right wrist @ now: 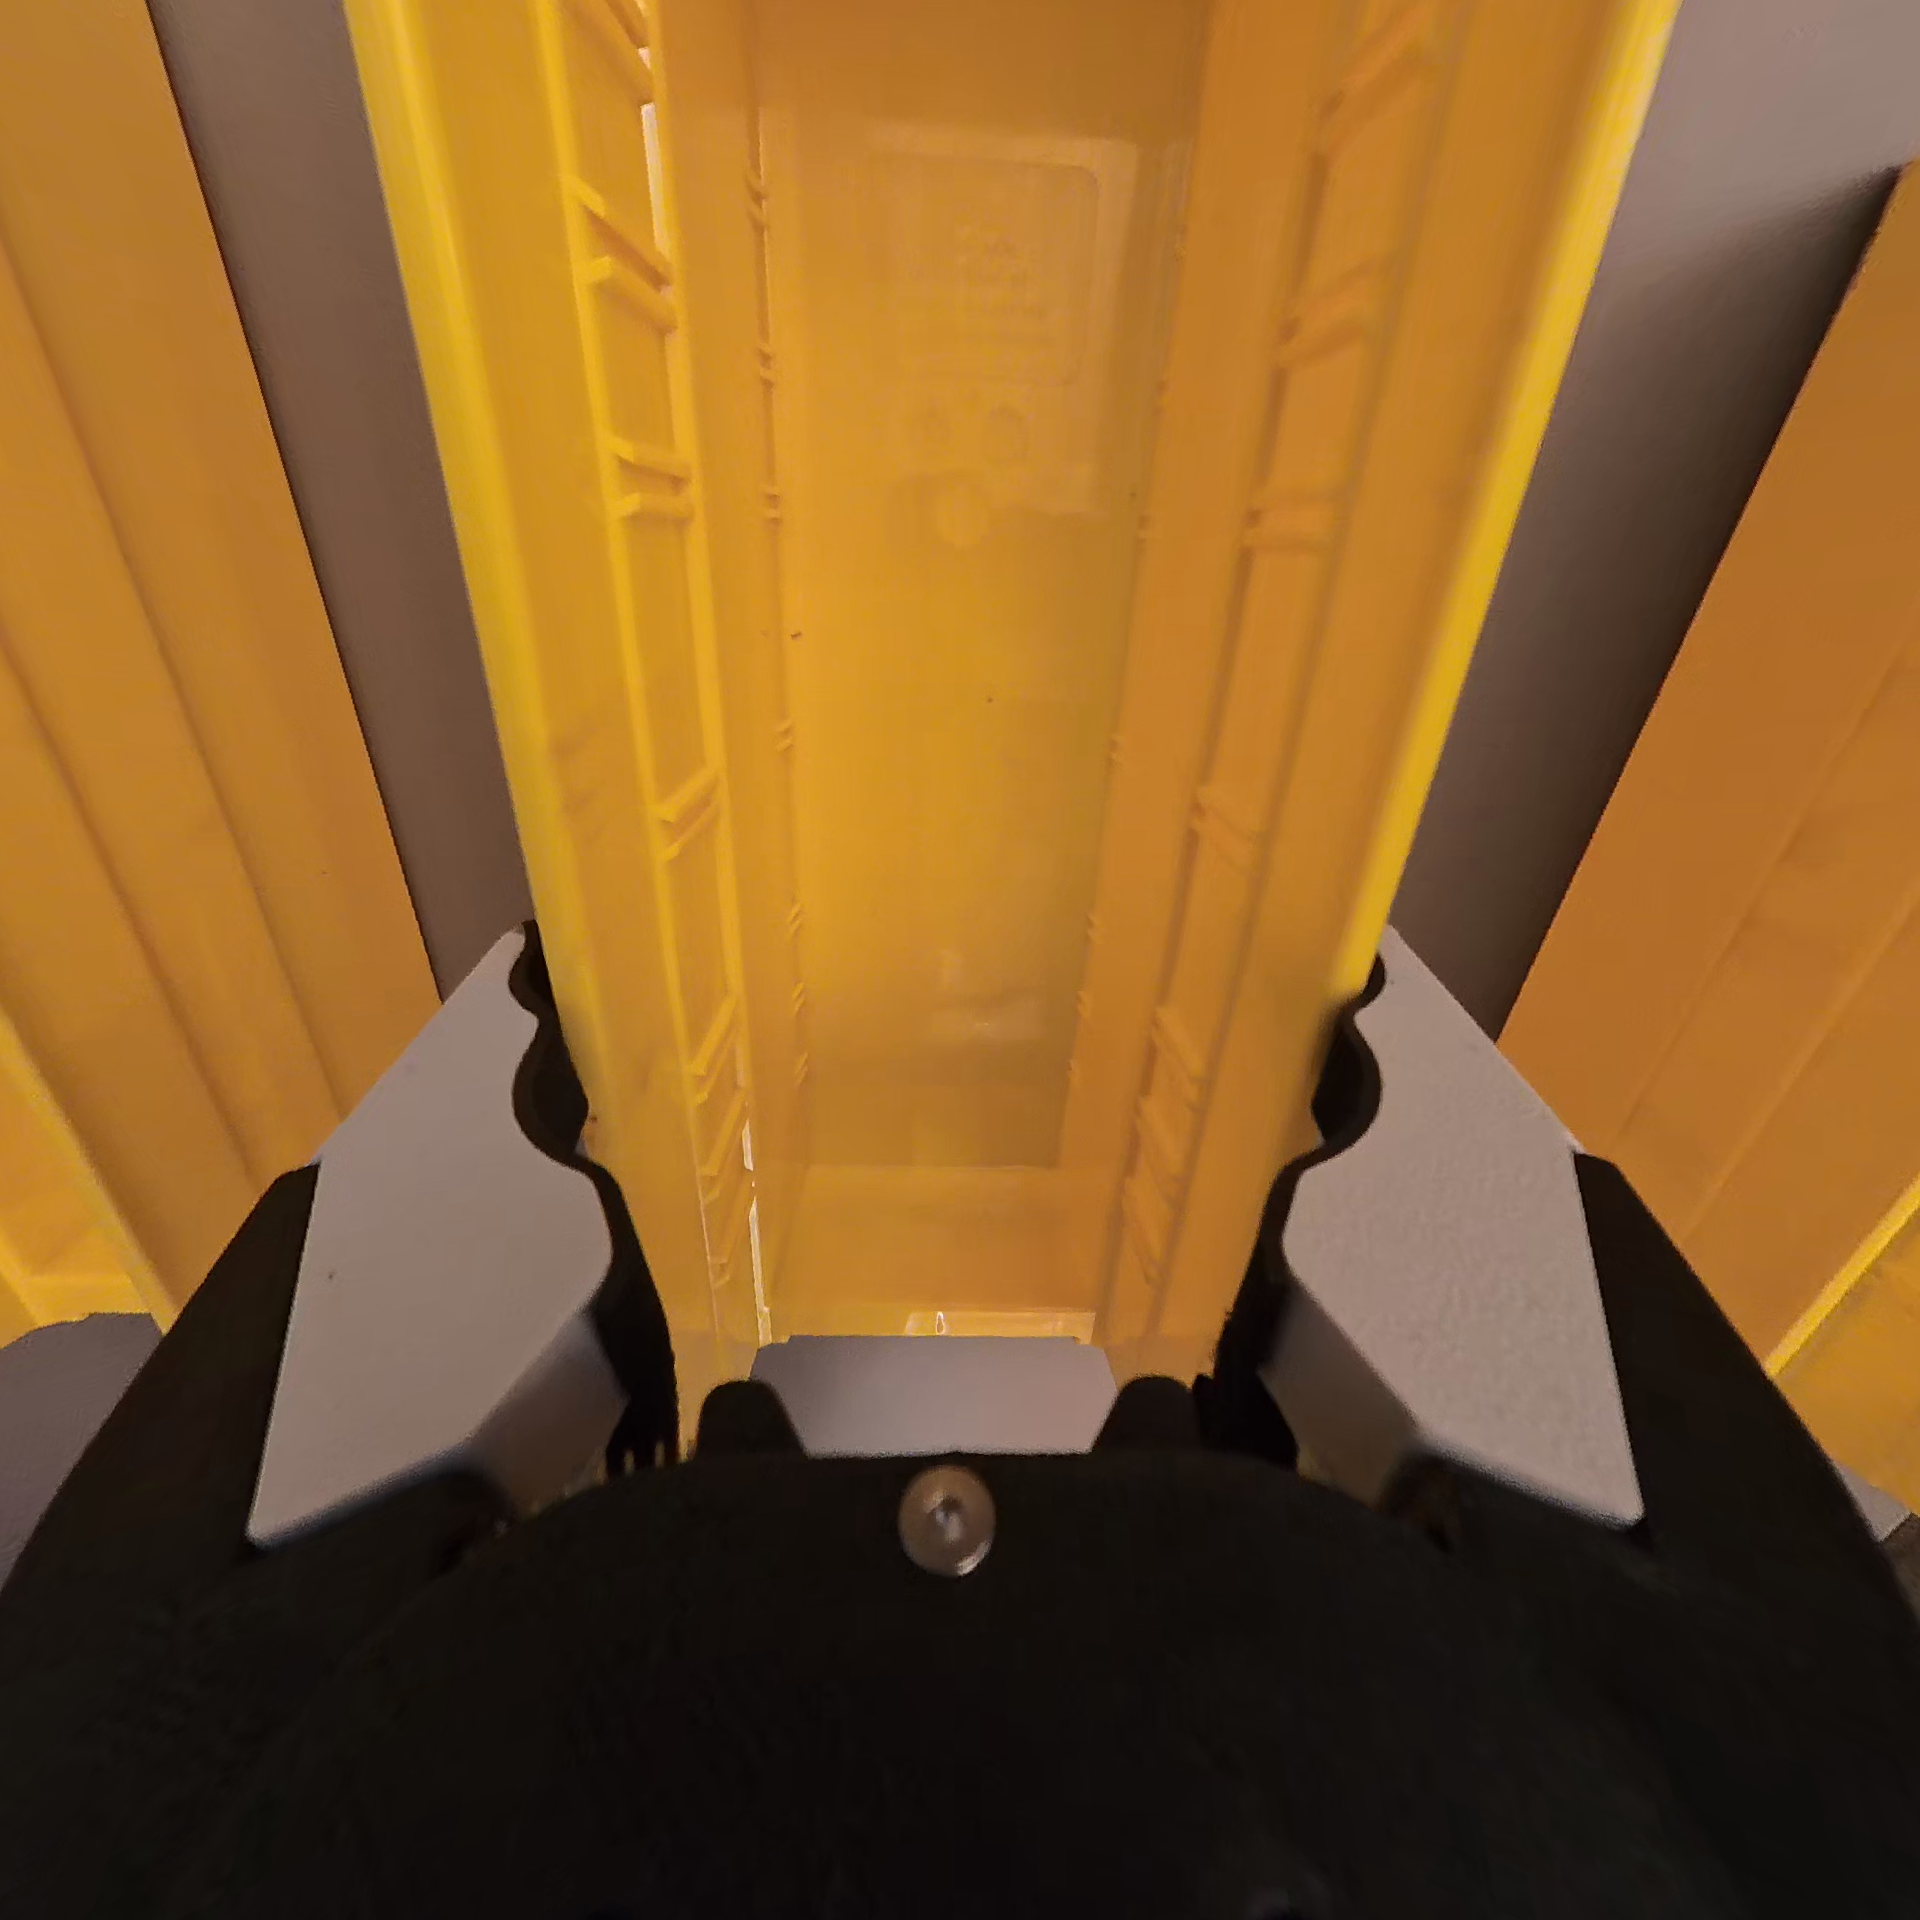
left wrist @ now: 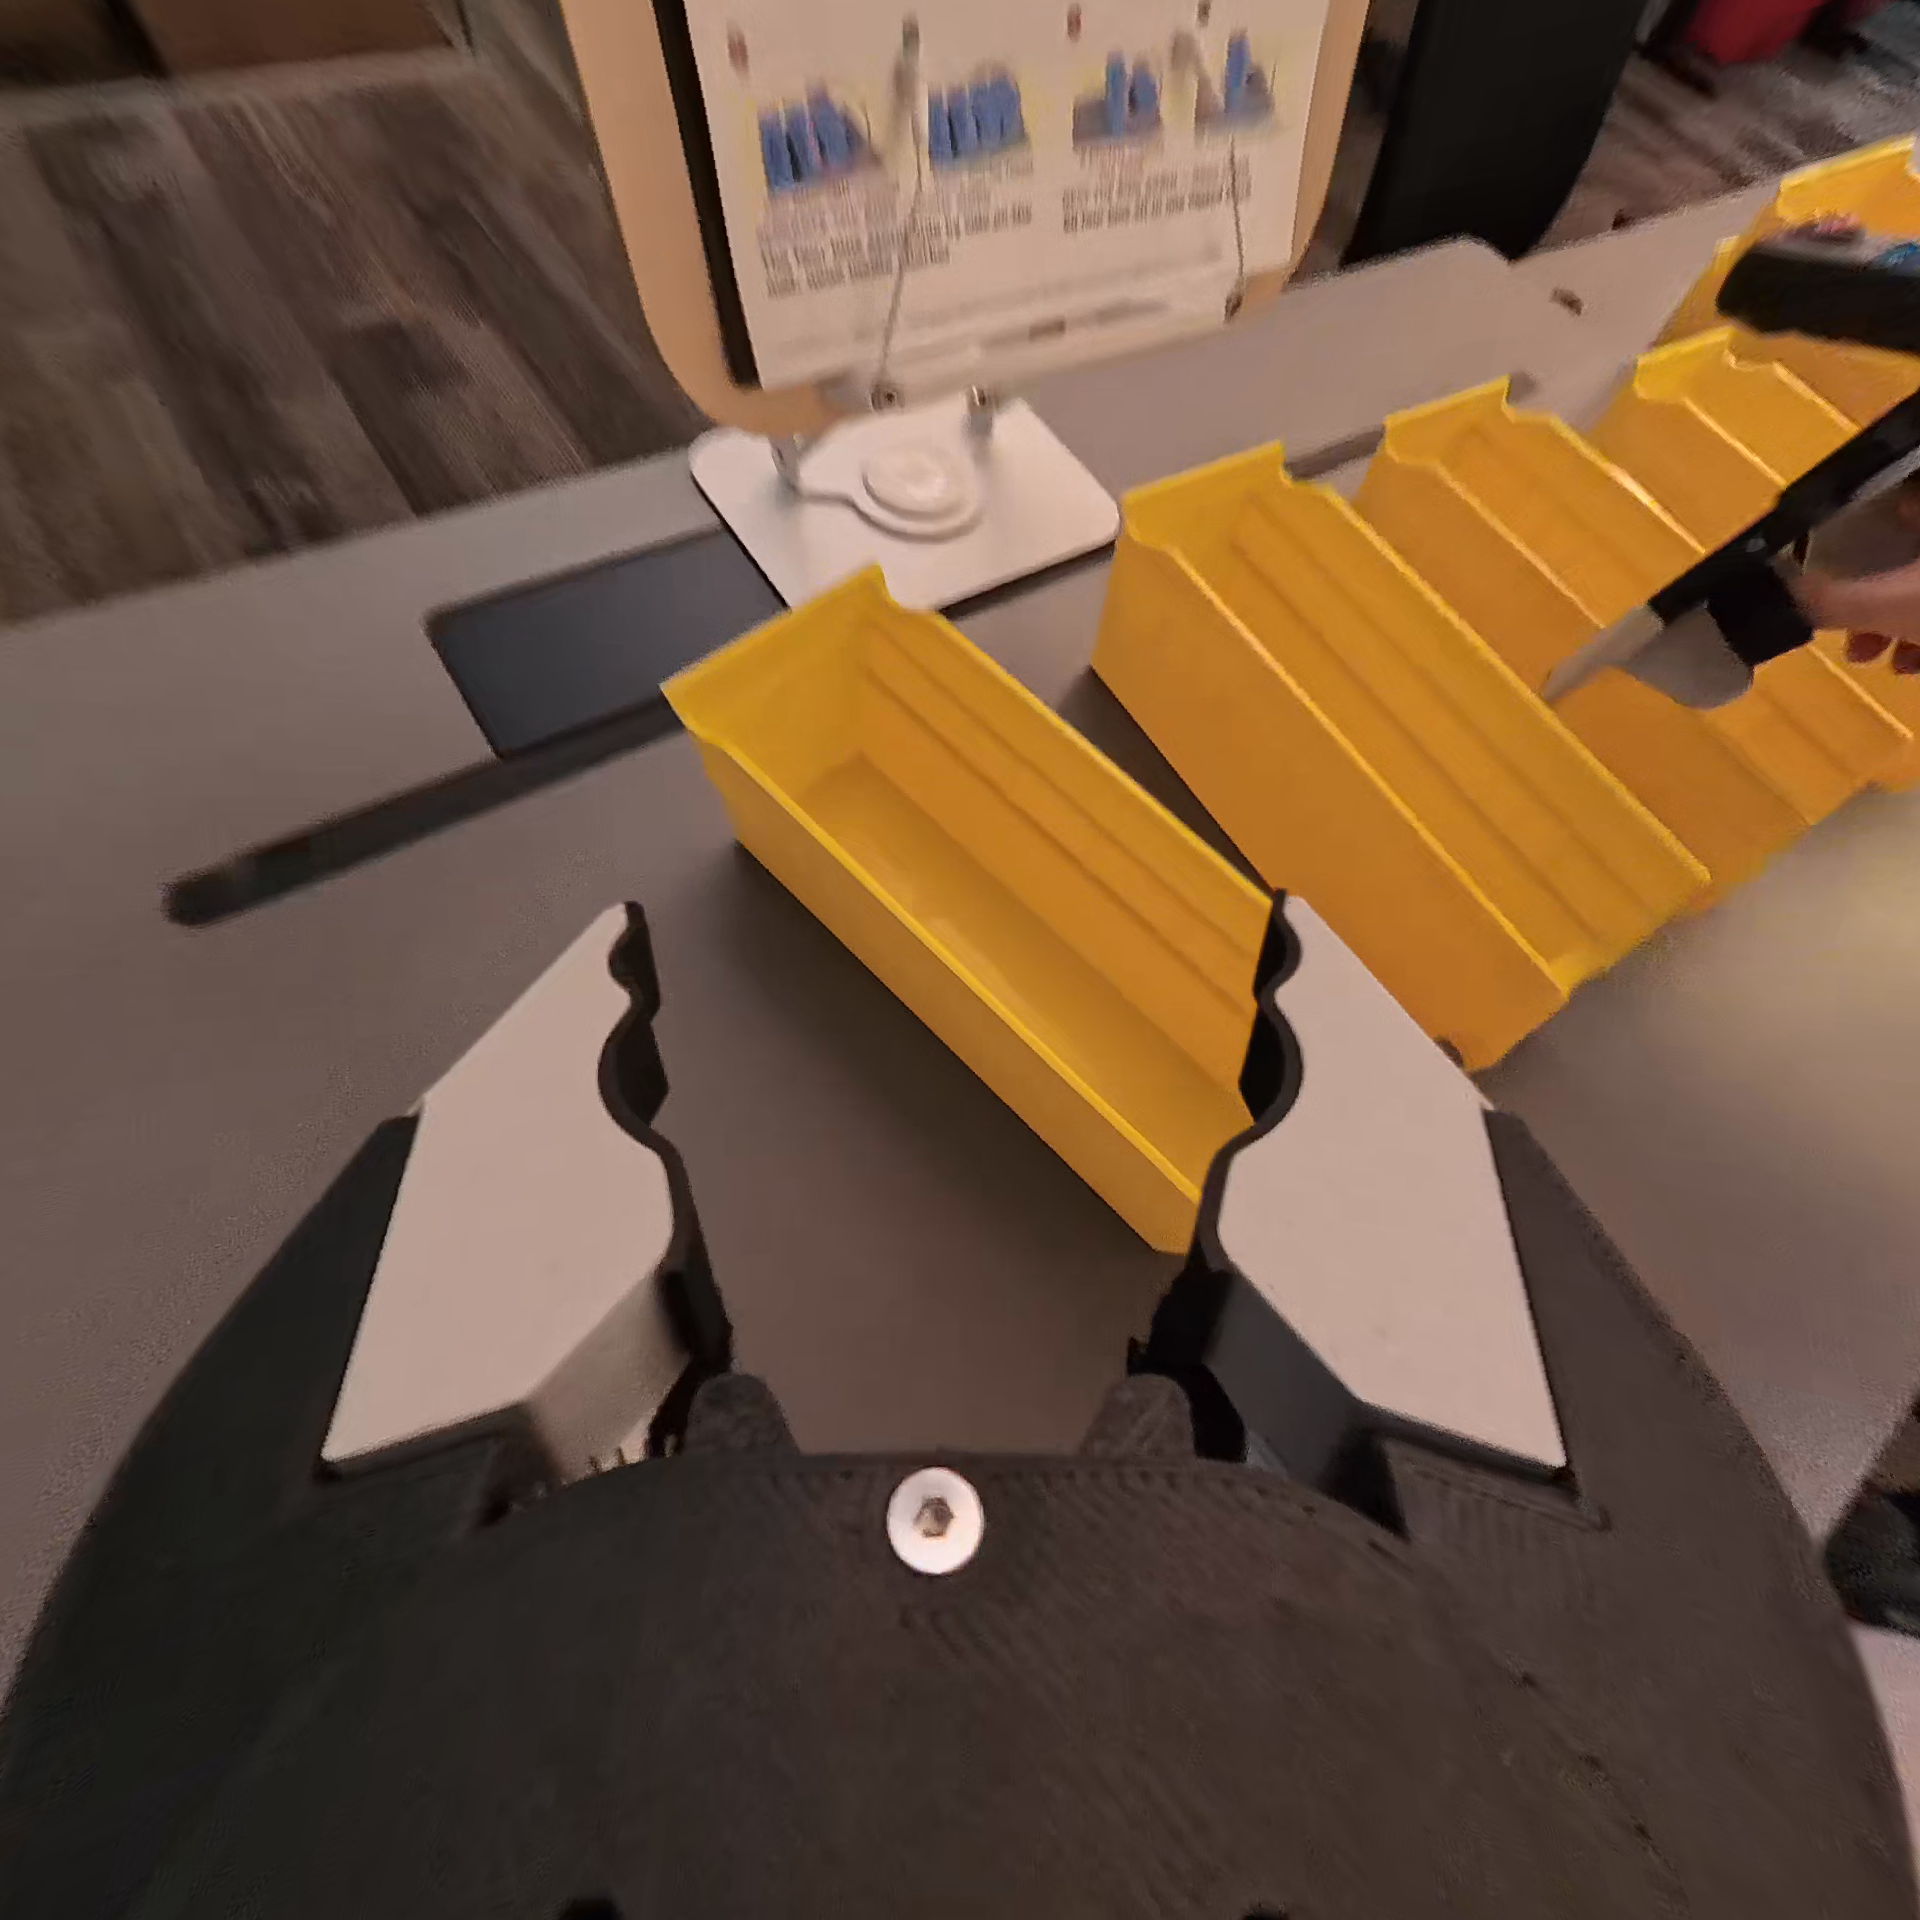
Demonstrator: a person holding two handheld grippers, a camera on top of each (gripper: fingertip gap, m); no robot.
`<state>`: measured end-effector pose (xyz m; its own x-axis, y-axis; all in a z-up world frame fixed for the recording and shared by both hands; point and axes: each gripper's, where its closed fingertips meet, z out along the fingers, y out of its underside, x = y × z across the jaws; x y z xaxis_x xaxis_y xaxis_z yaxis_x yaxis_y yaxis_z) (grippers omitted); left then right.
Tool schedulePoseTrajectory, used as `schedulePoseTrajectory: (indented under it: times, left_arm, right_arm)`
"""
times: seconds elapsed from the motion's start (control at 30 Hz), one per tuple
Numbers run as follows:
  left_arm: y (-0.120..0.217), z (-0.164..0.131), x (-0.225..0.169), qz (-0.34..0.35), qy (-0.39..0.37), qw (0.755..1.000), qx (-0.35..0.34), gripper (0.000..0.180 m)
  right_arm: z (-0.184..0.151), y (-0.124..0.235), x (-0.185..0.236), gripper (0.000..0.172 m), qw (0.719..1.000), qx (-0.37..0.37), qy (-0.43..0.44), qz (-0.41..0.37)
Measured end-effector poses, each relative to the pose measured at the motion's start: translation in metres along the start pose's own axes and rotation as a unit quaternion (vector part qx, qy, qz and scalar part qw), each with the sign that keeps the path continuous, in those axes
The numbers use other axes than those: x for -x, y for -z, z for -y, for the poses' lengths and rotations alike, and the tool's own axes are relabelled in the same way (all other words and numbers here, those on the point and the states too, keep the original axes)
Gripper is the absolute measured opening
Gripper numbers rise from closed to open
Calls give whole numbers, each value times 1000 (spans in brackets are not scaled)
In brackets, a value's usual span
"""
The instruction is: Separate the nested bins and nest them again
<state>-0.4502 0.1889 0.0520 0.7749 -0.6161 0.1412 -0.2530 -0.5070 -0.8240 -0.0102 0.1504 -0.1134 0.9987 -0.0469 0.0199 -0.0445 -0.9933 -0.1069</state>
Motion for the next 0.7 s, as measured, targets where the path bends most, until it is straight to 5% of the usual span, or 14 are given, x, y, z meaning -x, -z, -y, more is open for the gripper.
schedulePoseTrajectory:
  times: [0.03, 0.37, 0.7]
  left_arm:
    - [-8, -7, -1, -13, 7, 1000, 23, 114]
    - [-74, -78, -11, -76, 46, 968, 234, 100]
    - [-80, -122, 2, -30, 29, 938, 344, 99]
  right_arm:
    - [0, 0, 0, 144, 1000, 0, 0, 0]
    - [0, 0, 0, 144, 1000, 5, 1, 0]
    - [0, 0, 0, 144, 1000, 6, 2, 1]
